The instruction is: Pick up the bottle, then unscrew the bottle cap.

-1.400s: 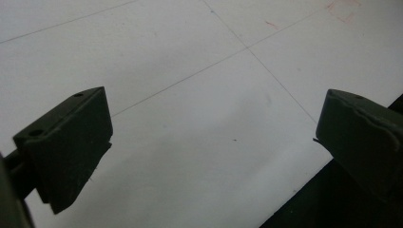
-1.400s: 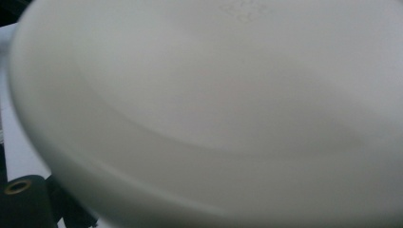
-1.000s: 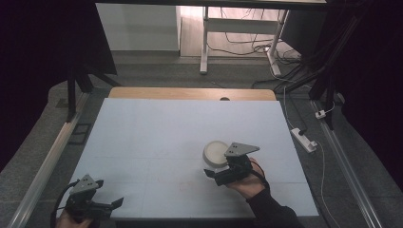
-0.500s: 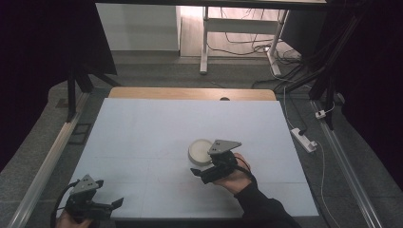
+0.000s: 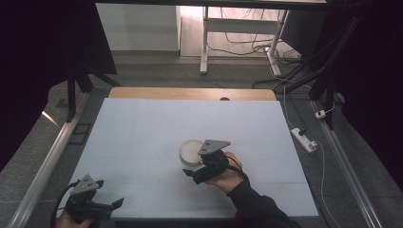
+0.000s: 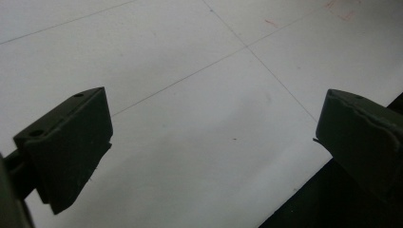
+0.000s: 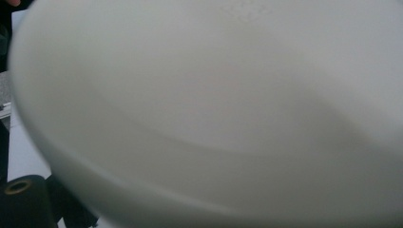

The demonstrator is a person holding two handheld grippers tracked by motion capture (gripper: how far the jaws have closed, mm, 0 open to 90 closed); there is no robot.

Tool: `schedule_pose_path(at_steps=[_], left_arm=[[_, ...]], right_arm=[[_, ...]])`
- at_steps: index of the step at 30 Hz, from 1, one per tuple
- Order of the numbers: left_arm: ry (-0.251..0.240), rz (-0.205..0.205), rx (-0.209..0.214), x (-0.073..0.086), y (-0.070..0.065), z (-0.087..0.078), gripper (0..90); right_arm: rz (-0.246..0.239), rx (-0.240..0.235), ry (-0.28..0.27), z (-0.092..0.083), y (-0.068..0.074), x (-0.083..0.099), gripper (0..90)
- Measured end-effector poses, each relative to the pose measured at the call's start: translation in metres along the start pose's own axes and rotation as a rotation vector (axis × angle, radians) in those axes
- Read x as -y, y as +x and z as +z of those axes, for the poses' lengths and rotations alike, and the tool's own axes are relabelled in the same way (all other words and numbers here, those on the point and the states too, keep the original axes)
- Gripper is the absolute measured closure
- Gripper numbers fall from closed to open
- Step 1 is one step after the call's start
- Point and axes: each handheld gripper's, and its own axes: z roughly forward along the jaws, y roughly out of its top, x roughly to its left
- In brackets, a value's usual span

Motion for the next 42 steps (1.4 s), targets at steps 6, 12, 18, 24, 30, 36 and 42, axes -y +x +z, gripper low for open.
schedule_pose_path(at_steps=[6, 12, 18, 24, 30, 36, 42], left_arm=[[0.002, 0.001, 0.001, 0.0, 0.0, 0.0, 0.0], [0.001, -0.002, 0.003, 0.0, 0.0, 0.0, 0.0], [-0.009, -0.01, 0.034, -0.001, 0.001, 0.0, 0.0], [-0.014, 0.022, 0.065, -0.007, -0.003, 0.001, 0.0], [-0.029, 0.061, 0.143, -0.013, -0.001, 0.005, 0.0], [-0.083, 0.105, 0.151, -0.023, -0.004, 0.004, 0.0], [-0.115, 0.137, 0.139, -0.036, -0.009, 0.006, 0.0]], right_arm=[[-0.002, -0.008, 0.0, 0.001, 0.002, -0.001, 6.7], [-0.004, -0.01, -0.002, 0.001, 0.002, -0.001, 6.7], [-0.008, -0.011, -0.003, 0.0, 0.003, 0.0, 6.8], [-0.015, -0.017, -0.001, 0.0, 0.004, 0.0, 6.7], [-0.017, -0.022, -0.002, 0.0, 0.005, 0.0, 6.8], [-0.024, -0.028, -0.005, 0.0, 0.006, 0.0, 6.7], [-0.022, -0.029, -0.011, -0.002, 0.006, 0.0, 6.7]])
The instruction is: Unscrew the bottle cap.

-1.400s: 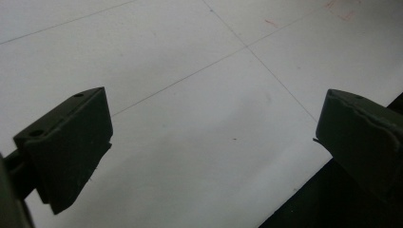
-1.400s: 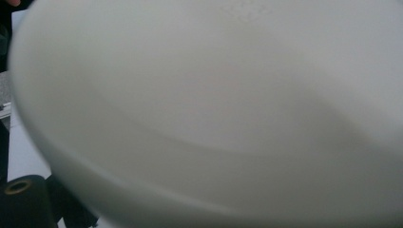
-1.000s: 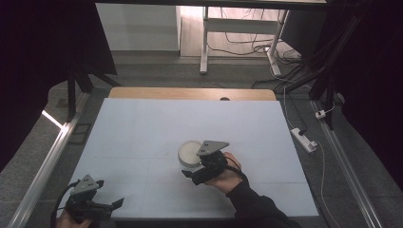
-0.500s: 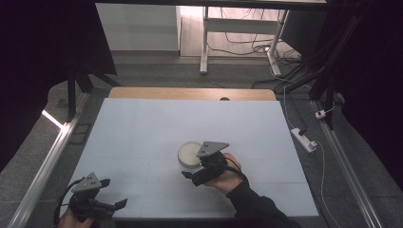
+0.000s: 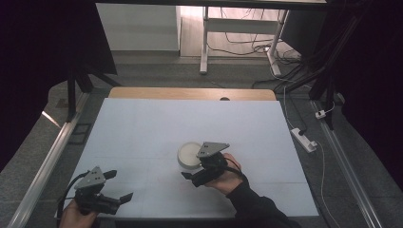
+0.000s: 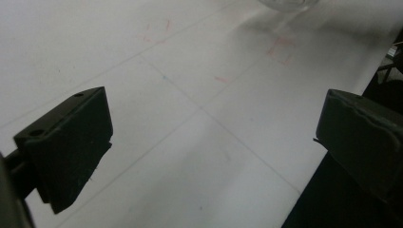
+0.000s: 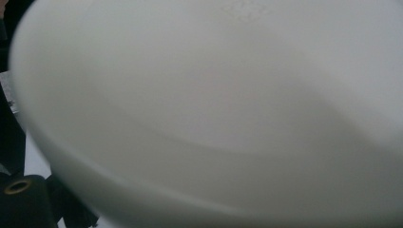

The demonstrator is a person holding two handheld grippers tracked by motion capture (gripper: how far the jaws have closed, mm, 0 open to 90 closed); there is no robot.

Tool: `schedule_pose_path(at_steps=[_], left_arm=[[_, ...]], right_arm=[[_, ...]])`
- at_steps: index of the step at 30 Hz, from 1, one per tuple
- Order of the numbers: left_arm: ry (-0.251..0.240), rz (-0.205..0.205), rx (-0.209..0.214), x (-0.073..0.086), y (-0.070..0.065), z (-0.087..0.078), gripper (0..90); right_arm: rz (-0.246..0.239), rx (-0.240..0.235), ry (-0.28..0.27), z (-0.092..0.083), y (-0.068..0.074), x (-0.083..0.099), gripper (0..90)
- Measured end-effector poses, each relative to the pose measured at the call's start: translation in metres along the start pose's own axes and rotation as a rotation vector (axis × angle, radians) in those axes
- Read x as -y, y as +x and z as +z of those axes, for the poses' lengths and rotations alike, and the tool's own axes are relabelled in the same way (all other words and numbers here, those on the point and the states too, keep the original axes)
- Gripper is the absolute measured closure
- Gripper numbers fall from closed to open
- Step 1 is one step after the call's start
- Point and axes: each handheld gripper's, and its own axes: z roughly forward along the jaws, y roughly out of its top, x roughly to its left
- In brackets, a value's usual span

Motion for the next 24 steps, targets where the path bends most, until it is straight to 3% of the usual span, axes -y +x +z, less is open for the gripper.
schedule_pose_path(at_steps=[6, 8, 16, 20, 24], left_arm=[[-0.027, 0.041, 0.018, -0.015, 0.0, 0.01, 0.0], [-0.036, 0.052, 0.044, -0.025, -0.001, 0.014, 0.0], [-0.036, 0.127, 0.077, -0.055, -0.007, 0.031, 0.0], [-0.038, 0.146, 0.079, -0.065, -0.009, 0.038, 0.0], [-0.048, 0.164, 0.136, -0.08, -0.011, 0.045, 0.0]], right_arm=[[-0.008, -0.007, -0.001, 0.0, 0.002, 0.0, 6.8], [-0.013, -0.011, -0.003, -0.001, 0.002, 0.0, 6.7], [-0.009, -0.024, -0.007, -0.001, 0.004, -0.001, 6.7], [-0.014, -0.028, -0.009, -0.001, 0.004, -0.001, 6.7], [-0.017, -0.035, -0.007, 0.0, 0.005, -0.001, 6.8]])
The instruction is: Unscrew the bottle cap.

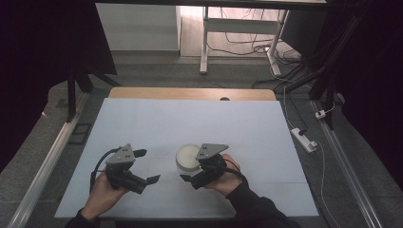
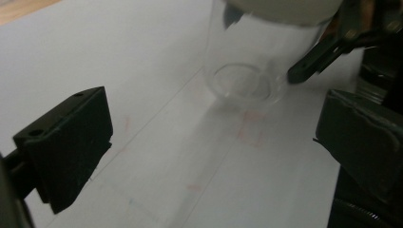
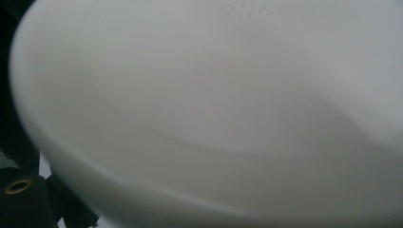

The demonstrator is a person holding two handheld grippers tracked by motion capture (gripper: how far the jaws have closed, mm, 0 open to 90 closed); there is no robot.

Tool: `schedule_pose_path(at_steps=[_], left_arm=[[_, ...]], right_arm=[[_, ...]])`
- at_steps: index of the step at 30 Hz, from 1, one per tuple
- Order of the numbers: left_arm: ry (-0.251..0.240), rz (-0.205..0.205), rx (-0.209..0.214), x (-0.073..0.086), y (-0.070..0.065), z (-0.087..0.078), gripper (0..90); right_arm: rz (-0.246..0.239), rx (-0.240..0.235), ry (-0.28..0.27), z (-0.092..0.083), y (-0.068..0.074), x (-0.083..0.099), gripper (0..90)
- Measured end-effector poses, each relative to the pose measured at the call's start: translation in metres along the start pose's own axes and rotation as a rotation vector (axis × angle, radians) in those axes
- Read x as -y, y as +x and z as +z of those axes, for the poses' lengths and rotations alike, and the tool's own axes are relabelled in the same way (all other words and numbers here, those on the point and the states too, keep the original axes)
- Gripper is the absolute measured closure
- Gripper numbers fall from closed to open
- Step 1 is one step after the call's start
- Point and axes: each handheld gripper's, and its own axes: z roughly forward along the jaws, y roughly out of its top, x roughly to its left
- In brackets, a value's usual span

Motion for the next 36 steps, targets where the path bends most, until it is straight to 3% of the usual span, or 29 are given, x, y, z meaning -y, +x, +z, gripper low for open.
schedule_pose_path(at_steps=[11, 15, 24, 31, 36], left_arm=[[-0.01, 0.102, 0.107, -0.038, -0.001, 0.022, 0.0], [0.004, 0.141, 0.164, -0.047, -0.001, 0.033, 0.0], [0.041, 0.215, 0.268, -0.057, -0.002, 0.057, 0.0], [0.015, 0.234, 0.402, -0.062, 0.003, 0.065, 0.0], [0.015, 0.27, 0.435, -0.064, 0.002, 0.069, 1.8]], right_arm=[[-0.008, -0.02, -0.001, 0.002, 0.004, -0.001, 6.7], [-0.019, -0.032, -0.002, 0.002, 0.005, -0.001, 6.7], [-0.039, -0.07, -0.002, 0.004, 0.01, -0.002, 6.8], [-0.061, -0.107, -0.012, 0.004, 0.014, -0.003, 6.7], [-0.078, -0.127, -0.015, 0.005, 0.016, -0.003, 6.8]])
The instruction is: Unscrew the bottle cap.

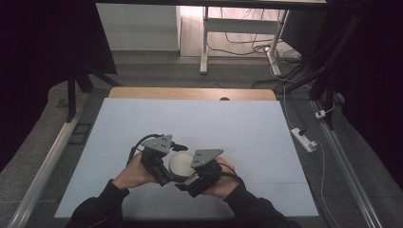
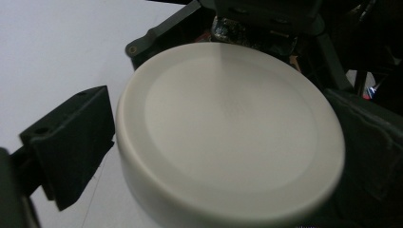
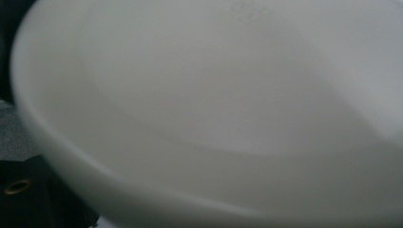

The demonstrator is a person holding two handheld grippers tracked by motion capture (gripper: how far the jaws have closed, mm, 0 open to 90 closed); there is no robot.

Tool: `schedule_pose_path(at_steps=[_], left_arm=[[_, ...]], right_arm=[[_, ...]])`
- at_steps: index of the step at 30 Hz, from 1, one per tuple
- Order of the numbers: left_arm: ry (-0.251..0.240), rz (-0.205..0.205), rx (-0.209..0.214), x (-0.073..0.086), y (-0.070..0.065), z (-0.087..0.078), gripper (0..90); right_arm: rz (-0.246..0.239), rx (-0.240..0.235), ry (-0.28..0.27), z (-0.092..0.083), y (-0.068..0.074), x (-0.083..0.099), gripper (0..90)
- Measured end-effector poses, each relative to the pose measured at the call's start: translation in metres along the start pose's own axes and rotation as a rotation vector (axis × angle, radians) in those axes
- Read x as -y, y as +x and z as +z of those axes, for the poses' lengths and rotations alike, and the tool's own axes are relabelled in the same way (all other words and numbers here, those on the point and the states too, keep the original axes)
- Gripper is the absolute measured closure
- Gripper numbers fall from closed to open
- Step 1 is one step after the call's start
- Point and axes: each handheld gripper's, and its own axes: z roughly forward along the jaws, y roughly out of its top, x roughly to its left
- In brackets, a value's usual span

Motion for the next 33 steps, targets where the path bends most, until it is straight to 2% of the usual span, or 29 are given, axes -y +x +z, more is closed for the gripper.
schedule_pose_path(at_steps=[3, 8, 14, 18, 20, 21, 23, 26, 29, 31, 33], left_arm=[[-0.001, 0.014, -0.002, 0.0, -0.001, 0.001, 6.0], [-0.005, -0.019, -0.041, 0.001, -0.002, 0.003, 7.1], [0.012, -0.058, -0.132, -0.003, -0.007, 0.01, 7.2], [-0.001, -0.092, -0.198, -0.006, -0.012, 0.011, 7.4], [-0.006, -0.108, -0.237, -0.007, -0.014, 0.012, 7.4], [-0.001, -0.111, -0.257, -0.008, -0.014, 0.012, 7.5], [-0.007, -0.14, -0.302, -0.009, -0.016, 0.015, 7.5], [-0.001, -0.165, -0.344, -0.01, -0.018, 0.018, 7.5], [0.01, -0.154, -0.342, -0.01, -0.018, 0.02, 7.2], [0.006, -0.15, -0.313, -0.01, -0.017, 0.019, 6.7], [0.009, -0.135, -0.28, -0.01, -0.015, 0.015, 0.0]], right_arm=[[0.004, 0.0, -0.001, 0.0, 0.0, 0.0, 6.7], [0.031, 0.018, 0.007, 0.001, -0.003, 0.001, 6.8], [0.041, 0.055, 0.02, 0.003, -0.004, 0.001, 6.8], [0.056, 0.076, 0.016, 0.002, -0.004, 0.001, 6.8], [0.065, 0.092, 0.011, 0.001, -0.005, 0.0, 6.8], [0.073, 0.115, 0.012, 0.001, -0.006, 0.0, 6.8], [0.076, 0.127, 0.014, 0.001, -0.006, 0.0, 6.8], [0.092, 0.153, 0.024, 0.003, -0.008, 0.002, 6.8], [0.094, 0.146, 0.026, 0.003, -0.008, 0.003, 6.8], [0.092, 0.139, 0.024, 0.002, -0.008, 0.003, 6.8], [0.089, 0.122, 0.014, 0.001, -0.008, 0.002, 6.8]])
